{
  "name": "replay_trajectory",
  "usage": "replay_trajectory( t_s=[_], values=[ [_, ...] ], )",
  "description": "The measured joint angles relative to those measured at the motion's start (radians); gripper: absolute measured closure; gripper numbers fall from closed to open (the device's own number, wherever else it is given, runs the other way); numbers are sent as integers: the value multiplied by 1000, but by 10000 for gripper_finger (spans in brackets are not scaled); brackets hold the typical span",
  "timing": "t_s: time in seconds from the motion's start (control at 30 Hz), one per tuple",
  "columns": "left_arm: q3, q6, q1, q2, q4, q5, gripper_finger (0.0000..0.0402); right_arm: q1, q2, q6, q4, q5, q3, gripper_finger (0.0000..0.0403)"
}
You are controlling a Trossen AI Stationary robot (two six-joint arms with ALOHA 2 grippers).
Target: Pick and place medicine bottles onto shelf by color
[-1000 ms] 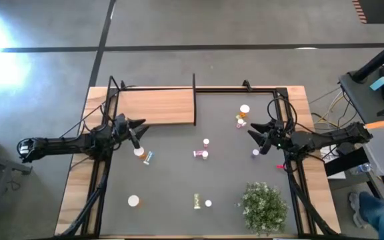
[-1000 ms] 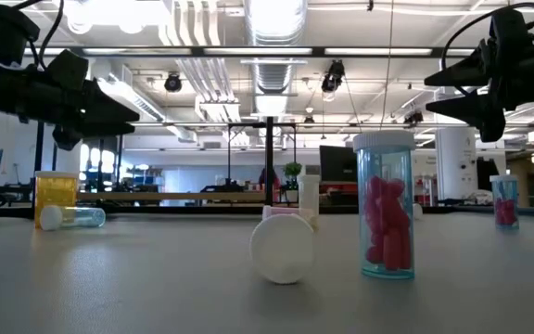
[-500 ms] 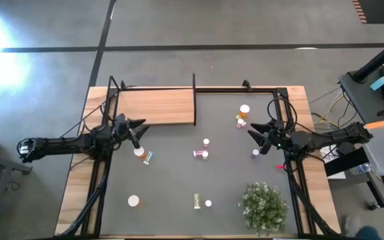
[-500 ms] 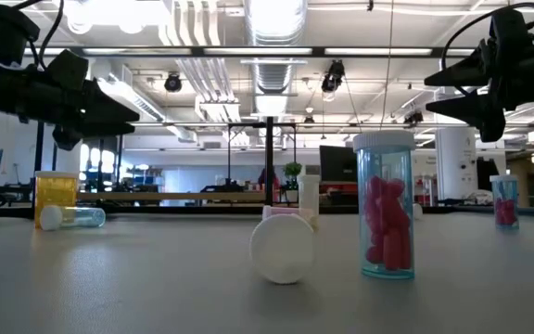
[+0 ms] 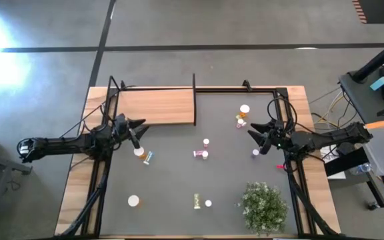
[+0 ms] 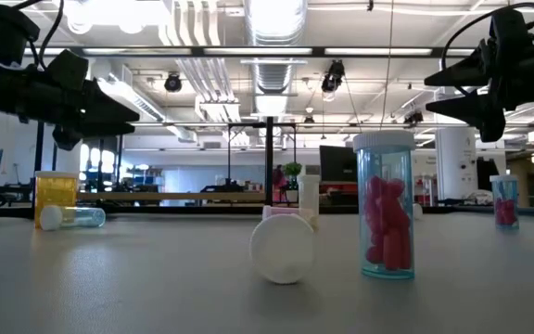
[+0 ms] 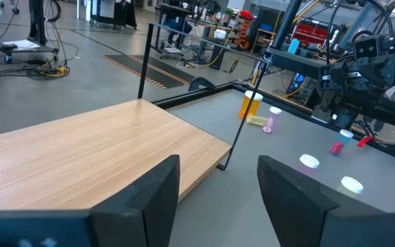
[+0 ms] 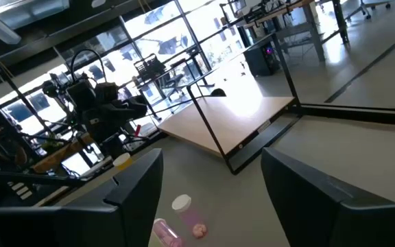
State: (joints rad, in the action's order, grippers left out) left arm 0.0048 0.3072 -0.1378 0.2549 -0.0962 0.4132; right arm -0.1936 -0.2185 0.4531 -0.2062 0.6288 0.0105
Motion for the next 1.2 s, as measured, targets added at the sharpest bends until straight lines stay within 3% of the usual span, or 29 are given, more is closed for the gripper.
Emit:
replay_trajectory(
  t_s=[1.2],
  values=[
    [0, 0, 0, 0, 0, 0, 221, 0, 0, 0, 0, 0, 0, 165]
  ],
)
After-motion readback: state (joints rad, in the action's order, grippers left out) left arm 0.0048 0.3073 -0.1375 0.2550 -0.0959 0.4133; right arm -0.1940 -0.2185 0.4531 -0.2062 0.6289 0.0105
